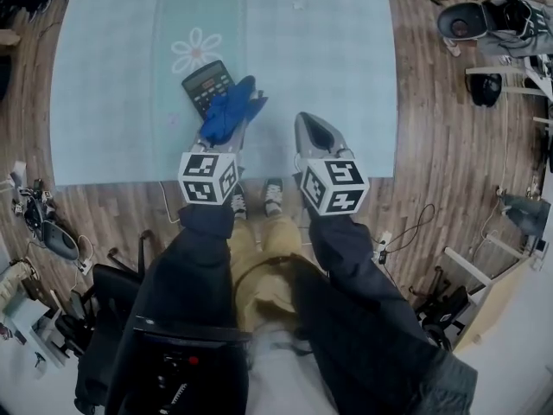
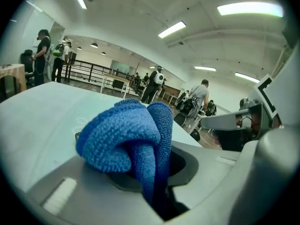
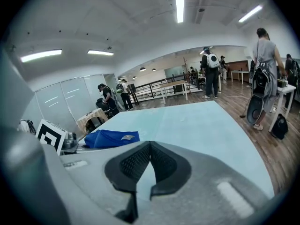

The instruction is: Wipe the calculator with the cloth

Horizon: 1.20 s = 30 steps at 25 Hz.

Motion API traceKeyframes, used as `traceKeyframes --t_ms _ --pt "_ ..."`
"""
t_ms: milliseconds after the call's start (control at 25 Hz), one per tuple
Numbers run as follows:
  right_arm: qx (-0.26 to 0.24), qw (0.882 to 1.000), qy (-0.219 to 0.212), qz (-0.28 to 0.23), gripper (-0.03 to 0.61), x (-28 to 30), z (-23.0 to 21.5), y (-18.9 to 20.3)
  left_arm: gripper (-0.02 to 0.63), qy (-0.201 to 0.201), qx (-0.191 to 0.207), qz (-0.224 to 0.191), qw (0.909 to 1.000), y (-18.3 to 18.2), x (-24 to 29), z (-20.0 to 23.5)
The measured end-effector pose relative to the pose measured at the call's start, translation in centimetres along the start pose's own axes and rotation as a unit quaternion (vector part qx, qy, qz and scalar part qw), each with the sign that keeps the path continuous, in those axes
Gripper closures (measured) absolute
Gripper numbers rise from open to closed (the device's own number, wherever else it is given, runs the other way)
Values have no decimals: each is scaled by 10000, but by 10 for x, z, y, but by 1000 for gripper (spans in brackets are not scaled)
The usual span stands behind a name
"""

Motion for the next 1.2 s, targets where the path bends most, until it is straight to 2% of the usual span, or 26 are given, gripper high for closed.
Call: traceKeyframes --t_ms 200,400,600,840,1200 --pt "-90 9995 -186 -230 578 -30 32 -18 545 -238 -205 -458 9985 -29 -56 -3" --pt "-191 9964 -574 -591 578 -62 76 -41 543 -560 -265 -981 9932 -65 -113 -8" --pt "-466 9894 -895 -1042 577 -89 117 -71 543 -701 -11 -1440 9871 -108 -155 -11" --pt "-804 9786 -1077 -1559 577 -104 139 -114 543 -914 353 -1994 9750 -164 -177 -5" --pt "-1119 9653 -1156 -2059 577 -145 158 -143 543 -864 626 -2505 9622 -204 -209 -35"
Point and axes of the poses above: the fingertips, and each gripper's own axes: x forward along the fingers, z to its left, y out of its underside, the point moved 6 cm from there along -x, backward along the fingers, and after that the axes turned 10 degrees about x, right-handed, at the moved point
